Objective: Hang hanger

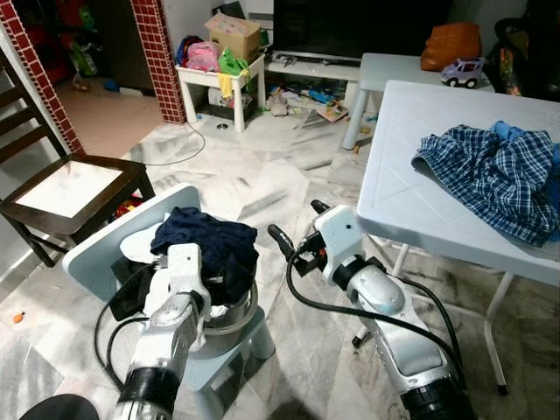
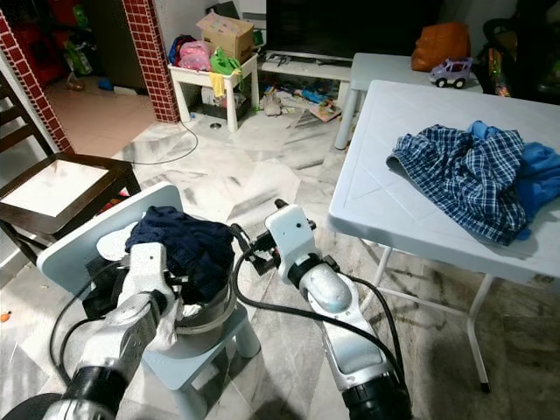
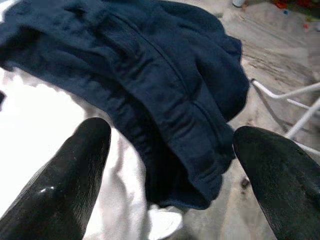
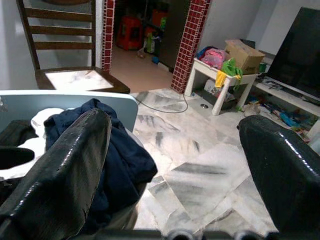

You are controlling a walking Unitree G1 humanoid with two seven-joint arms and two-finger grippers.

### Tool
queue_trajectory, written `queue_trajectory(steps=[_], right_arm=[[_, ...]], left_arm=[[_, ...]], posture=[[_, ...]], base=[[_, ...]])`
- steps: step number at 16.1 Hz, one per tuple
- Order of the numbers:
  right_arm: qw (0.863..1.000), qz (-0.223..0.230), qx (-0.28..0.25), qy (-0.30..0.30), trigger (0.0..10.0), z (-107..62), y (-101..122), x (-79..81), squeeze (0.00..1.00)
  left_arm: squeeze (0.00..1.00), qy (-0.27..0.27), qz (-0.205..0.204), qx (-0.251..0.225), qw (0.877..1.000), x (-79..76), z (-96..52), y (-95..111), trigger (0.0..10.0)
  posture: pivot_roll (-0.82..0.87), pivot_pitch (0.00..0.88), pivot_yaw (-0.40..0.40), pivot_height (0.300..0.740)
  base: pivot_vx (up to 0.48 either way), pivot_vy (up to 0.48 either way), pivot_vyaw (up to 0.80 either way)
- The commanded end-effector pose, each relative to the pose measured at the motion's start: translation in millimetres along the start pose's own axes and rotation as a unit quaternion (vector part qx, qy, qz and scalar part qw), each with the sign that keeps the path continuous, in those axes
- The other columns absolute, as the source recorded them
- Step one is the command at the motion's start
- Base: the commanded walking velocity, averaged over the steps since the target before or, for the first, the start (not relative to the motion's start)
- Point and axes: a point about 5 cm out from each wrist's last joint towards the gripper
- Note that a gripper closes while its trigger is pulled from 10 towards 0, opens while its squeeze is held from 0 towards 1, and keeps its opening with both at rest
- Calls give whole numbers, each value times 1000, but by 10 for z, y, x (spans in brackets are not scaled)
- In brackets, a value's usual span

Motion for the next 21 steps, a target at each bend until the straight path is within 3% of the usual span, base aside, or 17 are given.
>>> queue_trajectory(steps=[1, 3, 5, 6, 8, 9, 10, 11, 13, 14, 15, 16, 17, 19, 20, 21], right_arm=[[1000, -5, -5, 3, 10000, -11, 53, 6, 0], [1000, -7, -4, 0, 10000, -51, 72, -15, 0], [1000, -2, 8, 11, 10000, -109, 56, 7, 0], [999, 8, 32, 36, 10000, -189, 20, 57, 0], [996, -4, 67, 59, 10000, -352, -57, 77, 0], [996, -1, 69, 52, 10000, -374, -62, 59, 0], [997, 4, 70, 40, 10000, -411, -61, 28, 0], [997, 3, 68, 27, 10000, -443, -43, -5, 0], [998, -3, 66, 3, 10000, -489, -12, -94, 0], [997, -5, 71, -1, 10000, -499, -24, -131, 0], [997, -7, 73, 0, 10000, -496, -28, -134, 0], [997, -11, 73, 8, 10000, -470, -17, -111, 0], [997, -14, 72, 14, 10000, -450, -6, -92, 0], [997, -13, 71, 20, 10000, -437, 5, -63, 0], [997, -14, 68, 25, 10000, -427, 27, -40, 0], [997, -14, 67, 27, 10000, -429, 40, -30, 0]], left_arm=[[0, 2, -9, 8, 1000, 43, 33, -5, 10000], [0, 7, -39, 6, 999, 135, 83, 25, 10000], [0, 10, -49, 6, 999, 196, 106, 49, 5137], [0, 17, -48, 8, 999, 242, 114, 57, 1059], [0, 14, -51, 7, 999, 254, 134, 75, 0], [0, 11, -49, 5, 999, 243, 142, 85, 0], [0, 9, -46, -1, 999, 220, 156, 118, 8275], [0, 10, -42, -13, 999, 186, 168, 167, 10000], [0, 3, -22, -35, 999, 70, 153, 224, 10000], [0, 9, 3, -61, 998, 7, 78, 206, 10000], [0, 2, -9, -54, 998, -52, 30, 125, 10000], [0, -33, -57, -21, 998, -244, -52, -95, 10000], [0, -52, -75, -11, 996, -344, -66, -155, 10000], [0, -69, -76, 9, 995, -506, -49, -216, 10000], [0, -87, -69, 14, 994, -656, -15, -194, 10000], [0, -87, -68, 10, 994, -689, 8, -151, 10000]], posture=[[-141, 6, 17, 740], [-163, 11, 28, 740], [-191, 26, 38, 740], [-212, 43, 45, 740], [-234, 68, 47, 740], [-236, 71, 48, 740], [-239, 80, 48, 740], [-238, 84, 49, 740], [-224, 90, 48, 740], [-224, 90, 48, 740], [-203, 95, 44, 740], [-194, 99, 39, 740], [-191, 102, 36, 740], [-191, 104, 31, 740], [-199, 106, 32, 740], [-209, 106, 36, 740]], base=[[0, 0, 0], [0, 0, 0], [0, 0, 0], [0, 0, 0], [0, 0, 0], [0, 0, 0], [0, 0, 0], [0, 0, 0], [0, 0, 0], [0, 0, 0], [0, 0, 0], [0, 0, 0], [0, 0, 0], [0, 0, 0], [0, 0, 0], [0, 0, 0]])
Point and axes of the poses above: a point about 5 cm out from each wrist's last joint towards the gripper, its own z axis pointing out of the wrist towards the gripper, its own y axis along the axis of the wrist's last joint, x = y × z, and after that the axes turned 14 degrees about z, right-handed
